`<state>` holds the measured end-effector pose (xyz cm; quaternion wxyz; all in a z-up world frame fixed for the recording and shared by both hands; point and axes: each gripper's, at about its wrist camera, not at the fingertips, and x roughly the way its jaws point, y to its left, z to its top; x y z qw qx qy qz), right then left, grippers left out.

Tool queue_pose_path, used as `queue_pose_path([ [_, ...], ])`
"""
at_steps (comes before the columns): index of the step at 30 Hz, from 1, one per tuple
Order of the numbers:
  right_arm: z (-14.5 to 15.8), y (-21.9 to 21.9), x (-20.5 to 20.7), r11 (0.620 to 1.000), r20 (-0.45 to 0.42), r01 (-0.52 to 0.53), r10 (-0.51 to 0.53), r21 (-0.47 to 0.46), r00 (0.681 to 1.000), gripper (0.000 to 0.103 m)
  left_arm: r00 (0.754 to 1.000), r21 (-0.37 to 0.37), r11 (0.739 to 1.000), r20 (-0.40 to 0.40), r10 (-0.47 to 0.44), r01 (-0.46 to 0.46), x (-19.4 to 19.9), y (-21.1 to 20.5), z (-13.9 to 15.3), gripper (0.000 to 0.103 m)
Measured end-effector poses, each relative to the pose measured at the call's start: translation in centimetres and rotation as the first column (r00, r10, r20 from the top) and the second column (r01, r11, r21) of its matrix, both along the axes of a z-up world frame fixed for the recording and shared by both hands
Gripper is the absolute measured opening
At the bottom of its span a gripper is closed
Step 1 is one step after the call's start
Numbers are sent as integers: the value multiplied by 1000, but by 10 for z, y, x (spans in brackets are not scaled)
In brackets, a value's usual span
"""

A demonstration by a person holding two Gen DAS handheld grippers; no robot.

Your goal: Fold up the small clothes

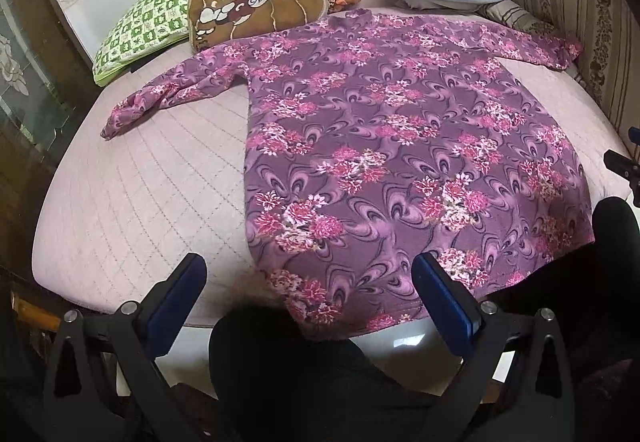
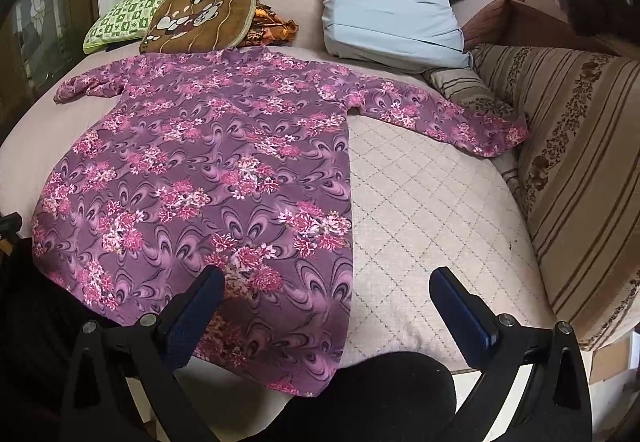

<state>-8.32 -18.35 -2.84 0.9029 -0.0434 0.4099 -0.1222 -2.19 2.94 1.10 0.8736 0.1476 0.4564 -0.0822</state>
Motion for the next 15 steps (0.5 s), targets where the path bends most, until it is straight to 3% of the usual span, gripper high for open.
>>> queue_pose_path([
  [15, 3, 6, -2, 1000, 8, -11, 11, -16, 1000, 103, 1000, -14, 1000, 7, -27, 27, -4, -8, -2, 103],
])
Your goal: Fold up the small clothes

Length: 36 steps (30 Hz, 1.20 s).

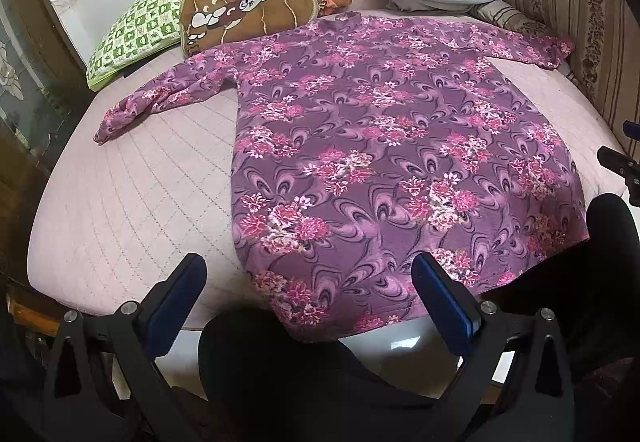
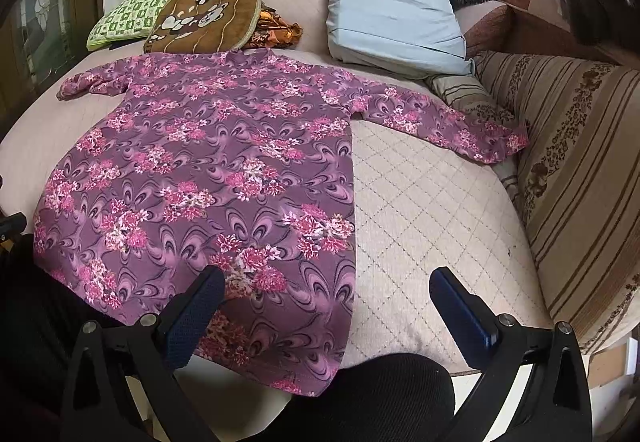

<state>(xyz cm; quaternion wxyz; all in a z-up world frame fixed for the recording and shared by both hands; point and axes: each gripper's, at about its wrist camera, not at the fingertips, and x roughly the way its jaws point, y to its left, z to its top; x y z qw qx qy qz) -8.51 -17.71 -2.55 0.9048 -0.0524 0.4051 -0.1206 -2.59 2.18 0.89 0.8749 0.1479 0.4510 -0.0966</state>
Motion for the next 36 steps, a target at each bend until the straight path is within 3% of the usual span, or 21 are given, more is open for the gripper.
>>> queue_pose_path([
  [32, 3, 2, -2, 1000, 11, -6, 6, 1, 1000, 103, 1000, -7, 1000, -5, -2, 2, 2, -4, 1, 103],
  [36, 0, 1, 0, 1000, 1, -3, 3, 4, 1000, 103, 999, -71, 997, -50, 16, -20, 11, 8, 2, 103],
])
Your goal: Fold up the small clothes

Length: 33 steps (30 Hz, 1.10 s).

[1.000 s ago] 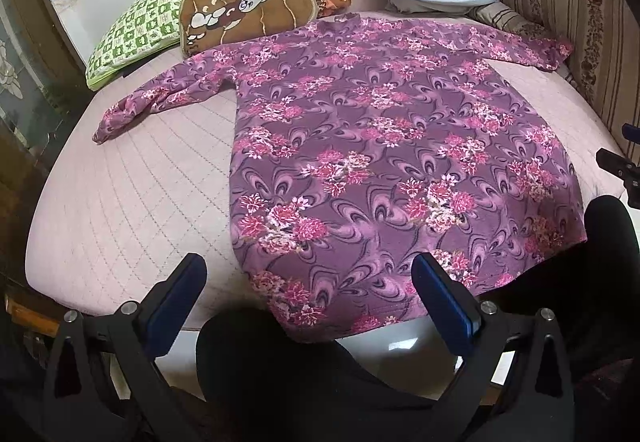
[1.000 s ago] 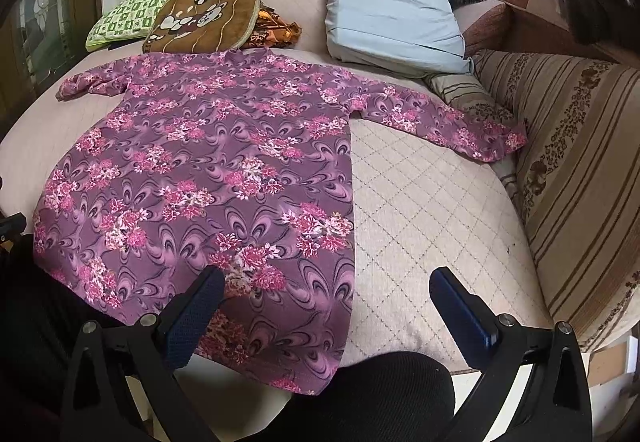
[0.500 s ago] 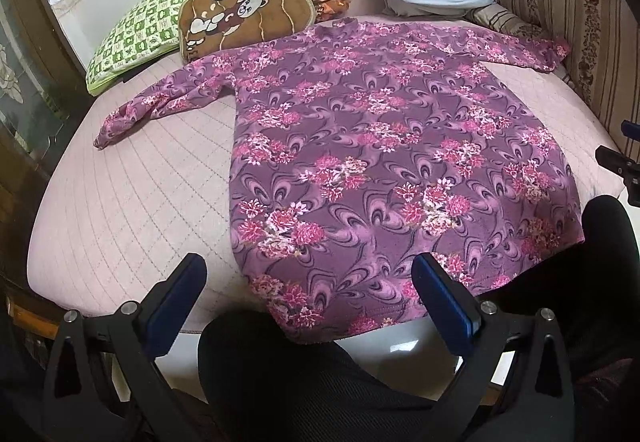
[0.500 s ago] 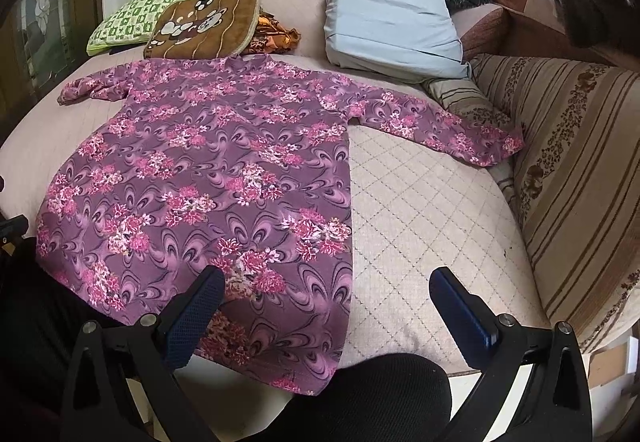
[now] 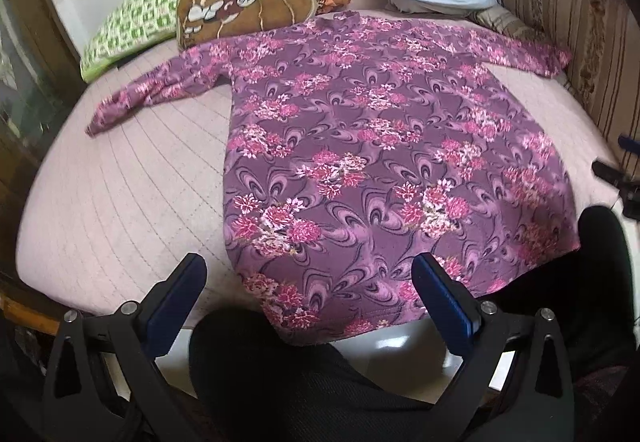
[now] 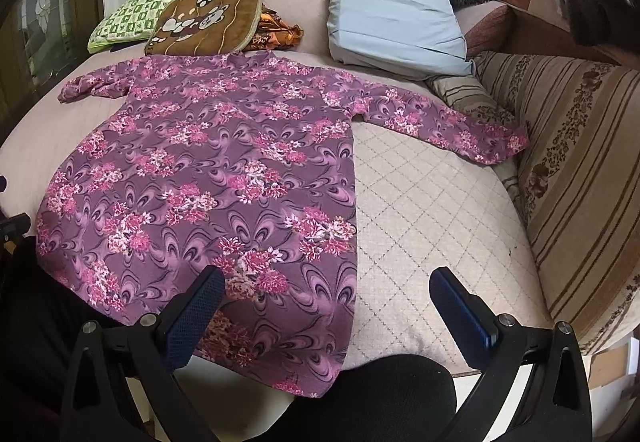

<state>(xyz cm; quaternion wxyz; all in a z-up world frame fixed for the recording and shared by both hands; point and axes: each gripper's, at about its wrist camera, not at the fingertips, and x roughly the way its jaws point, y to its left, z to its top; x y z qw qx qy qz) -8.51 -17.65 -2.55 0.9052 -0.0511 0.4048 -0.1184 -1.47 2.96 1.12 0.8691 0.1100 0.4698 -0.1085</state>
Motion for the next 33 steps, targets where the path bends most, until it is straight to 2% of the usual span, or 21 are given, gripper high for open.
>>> queue_pose_path([
  [2, -2, -2, 2, 1000, -10, 3, -2, 9, 1000, 103, 999, -34, 999, -22, 33, -34, 9, 14, 4, 103],
  [5, -7, -10, 2, 999, -22, 15, -15, 32, 1000, 103, 986, -84, 985, -84, 145, -152, 31, 54, 7, 103],
  [8, -12, -18, 2, 998, -33, 35, -33, 50, 999, 103, 954, -104, 962, -192, 230, -252, 47, 89, -7, 103],
  [12, -20, -24, 5, 995, -52, 49, -44, 85, 998, 103, 915, -168, 944, -342, 216, -286, 48, 100, -43, 103],
  [15, -26, -26, 11, 994, -73, 50, -42, 99, 996, 103, 895, -194, 935, -397, 203, -298, 47, 88, -62, 103],
  [16, -28, -27, 13, 993, -80, 51, -42, 105, 996, 103, 890, -211, 929, -411, 197, -303, 48, 84, -65, 99],
  [18, -32, -32, 16, 991, -94, 55, -44, 119, 995, 103, 878, -280, 906, -448, 169, -317, 50, 78, -71, 77],
  [20, -37, -39, 19, 989, -117, 73, -59, 127, 991, 103, 861, -327, 887, -490, 135, -325, 53, 70, -78, 26],
  [22, -43, -49, 21, 985, -145, 89, -67, 150, 987, 103, 859, -311, 887, -487, 159, -341, 53, 66, -80, 16],
  [25, -52, -58, 25, 976, -179, 81, -45, 200, 983, 100, 865, -344, 862, -465, 187, -372, 52, 74, -70, 7],
  [26, -57, -57, 27, 976, -195, 69, -28, 208, 980, 94, 871, -355, 856, -452, 194, -376, 51, 78, -66, 6],
  [28, -64, -53, 30, 975, -210, 26, 22, 222, 977, 61, 884, -374, 846, -414, 215, -381, 49, 84, -51, 4],
  [29, -69, -50, 32, 973, -224, -2, 55, 230, 973, 17, 889, -379, 844, -402, 219, -379, 50, 85, -45, 4],
  [30, -73, -47, 35, 968, -244, -23, 86, 249, 966, 3, 894, -388, 841, -392, 218, -376, 50, 85, -38, 3],
  [32, -67, -41, 32, 942, -207, -81, 155, 327, 966, 0, 908, -380, 852, -353, 226, -360, 49, 84, -23, 4],
  [33, -60, -36, 30, 931, -178, -113, 184, 348, 967, 0, 909, -311, 880, -330, 254, -359, 49, 83, -17, 4],
])
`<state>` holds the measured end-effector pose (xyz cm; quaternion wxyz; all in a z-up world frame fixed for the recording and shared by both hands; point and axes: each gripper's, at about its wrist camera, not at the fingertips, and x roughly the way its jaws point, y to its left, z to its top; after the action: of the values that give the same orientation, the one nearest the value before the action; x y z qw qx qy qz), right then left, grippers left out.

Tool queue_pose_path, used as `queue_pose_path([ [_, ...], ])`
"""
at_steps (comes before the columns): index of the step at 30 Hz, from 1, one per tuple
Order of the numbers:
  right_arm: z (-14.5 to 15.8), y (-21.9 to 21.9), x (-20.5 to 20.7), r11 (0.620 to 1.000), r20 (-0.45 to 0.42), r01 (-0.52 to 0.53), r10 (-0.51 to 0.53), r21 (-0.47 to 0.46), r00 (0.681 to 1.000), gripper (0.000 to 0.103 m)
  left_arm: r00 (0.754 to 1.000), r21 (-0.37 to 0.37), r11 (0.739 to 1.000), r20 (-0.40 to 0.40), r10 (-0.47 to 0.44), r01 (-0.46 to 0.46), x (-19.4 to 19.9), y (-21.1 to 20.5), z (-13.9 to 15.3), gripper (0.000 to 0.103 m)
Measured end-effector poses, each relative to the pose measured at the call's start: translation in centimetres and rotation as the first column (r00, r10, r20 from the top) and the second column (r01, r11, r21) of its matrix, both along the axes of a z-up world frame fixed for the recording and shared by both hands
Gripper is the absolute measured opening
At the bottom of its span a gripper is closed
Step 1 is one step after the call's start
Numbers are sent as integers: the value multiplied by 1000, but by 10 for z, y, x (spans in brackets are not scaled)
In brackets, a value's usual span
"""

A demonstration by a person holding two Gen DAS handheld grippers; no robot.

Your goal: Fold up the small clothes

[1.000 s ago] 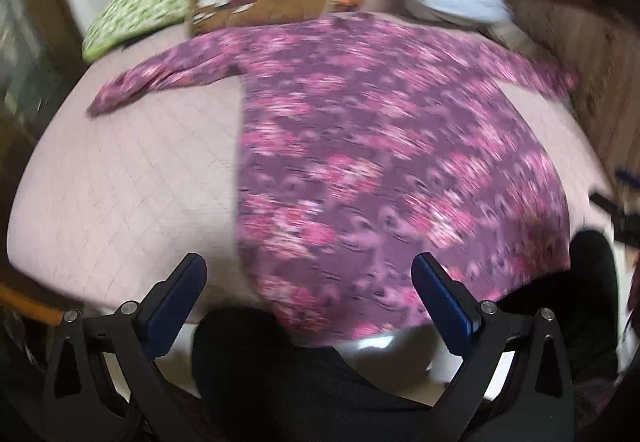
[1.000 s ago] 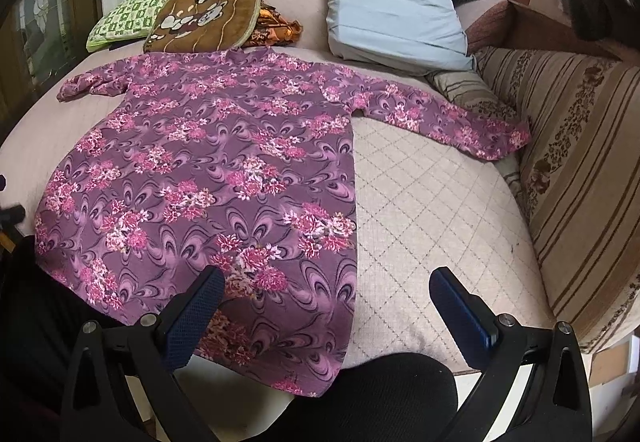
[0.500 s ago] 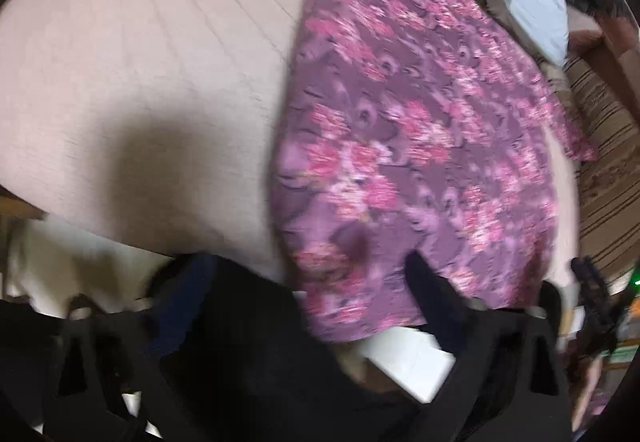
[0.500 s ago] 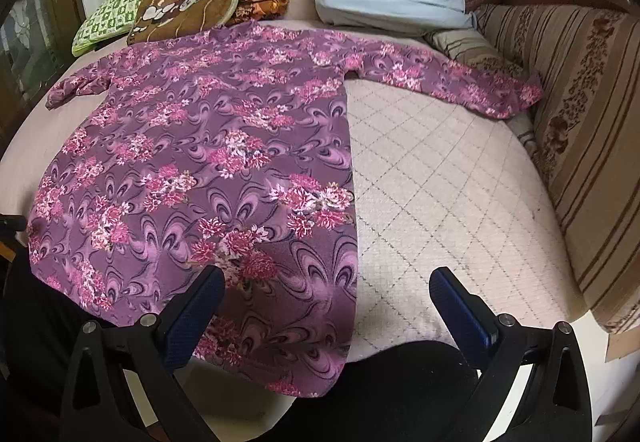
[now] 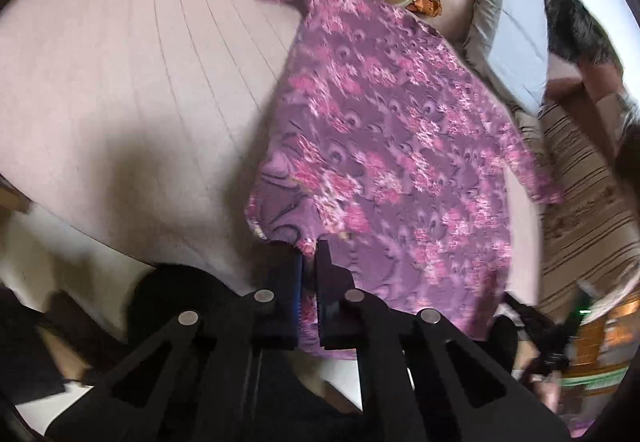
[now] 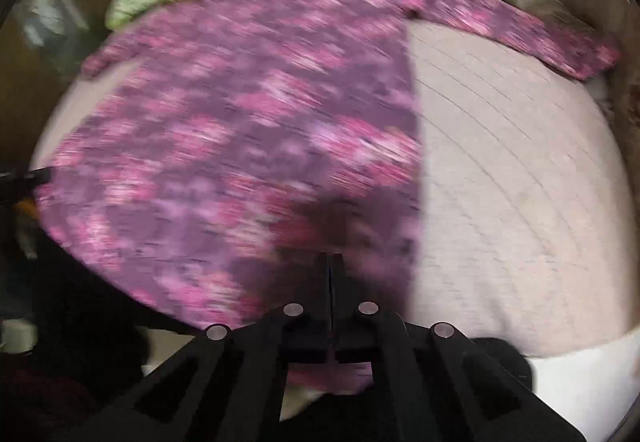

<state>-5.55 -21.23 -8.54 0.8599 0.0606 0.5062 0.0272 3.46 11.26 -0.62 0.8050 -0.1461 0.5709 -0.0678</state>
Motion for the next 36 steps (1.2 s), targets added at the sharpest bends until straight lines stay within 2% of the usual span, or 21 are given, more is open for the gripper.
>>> queue_pose_path([
  [3, 11, 5, -3, 999, 30, -12, 13, -46, 999, 0, 996, 169, 984, -64, 62, -50, 2, 12, -7, 4],
  [6, 5, -8, -2, 995, -16, 52, -54, -91, 998, 14, 995, 150, 986, -48, 86, -78, -3, 36, -10, 5],
  [7, 3, -14, -2, 993, -26, 76, -79, -87, 997, 19, 996, 115, 991, -57, 69, -62, -3, 40, -12, 10],
  [9, -1, -26, 1, 990, -33, 118, -121, -80, 992, 54, 997, 76, 996, -58, 49, -45, -2, 38, -17, 32],
  [10, -3, -28, 3, 988, -35, 131, -134, -88, 990, 59, 997, 78, 996, -59, 51, -46, 1, 34, -23, 53],
  [11, -7, -28, 7, 985, -40, 135, -140, -104, 989, 61, 997, 80, 996, -62, 50, -45, 4, 29, -29, 55],
  [13, -19, -24, 15, 984, -59, 120, -128, -130, 990, 61, 996, 66, 997, -86, 38, -33, 9, 15, -43, 50],
  [14, -22, -20, 16, 983, -51, 105, -114, -153, 992, 57, 995, 66, 997, -95, 37, -31, 11, 11, -46, 18],
  [15, -19, -16, 15, 984, -27, 79, -84, -158, 996, 32, 993, 67, 997, -116, 35, -27, 13, 5, -48, 3],
  [16, -13, -13, 15, 990, -10, 42, -44, -133, 999, 10, 991, 46, 999, -131, 34, -29, 13, 2, -47, 3],
  [17, -9, -13, 14, 991, -5, 34, -35, -129, 999, 3, 990, 21, 999, -130, 46, -44, 11, 0, -43, 3],
  [19, 9, -16, 9, 997, 34, 17, -15, -70, 999, 3, 994, 39, 998, -101, 48, -44, 6, -1, -29, 3],
  [21, 24, -21, 4, 997, 67, 27, -22, -74, 998, 3, 993, 139, 989, -91, 70, -56, 5, -1, -26, 3],
  [23, 17, -29, 6, 995, 32, 46, -43, -91, 999, 3, 985, 339, 938, -124, 116, -68, 8, 3, -41, 3],
  [24, 8, -32, 9, 994, 3, 53, -53, -97, 999, 4, 981, 374, 925, -146, 126, -63, 9, 5, -47, 3],
  [26, -9, -36, 13, 992, -61, 65, -72, -106, 996, 4, 976, 321, 944, -170, 137, -77, 5, 14, -49, 3],
  [28, -12, -40, 13, 994, -81, 76, -82, -80, 993, 8, 986, 280, 956, -111, 125, -90, 2, 16, -32, 3],
  [31, 13, -61, 15, 994, -15, 107, -107, 12, 994, 9, 999, 324, 946, 17, 32, -36, 9, -8, 3, 16],
  [32, 22, -71, 17, 992, 11, 126, -127, 30, 992, 9, 999, 324, 946, 45, -4, -11, 14, -19, 11, 37],
  [34, 44, -100, 26, 979, 78, 198, -202, 50, 976, 16, 993, 305, 952, 97, -73, 40, 34, -50, 23, 64],
  [36, 64, -139, 36, 950, 154, 307, -313, 62, 937, 33, 984, 264, 960, 125, -127, 91, 63, -83, 26, 64],
])
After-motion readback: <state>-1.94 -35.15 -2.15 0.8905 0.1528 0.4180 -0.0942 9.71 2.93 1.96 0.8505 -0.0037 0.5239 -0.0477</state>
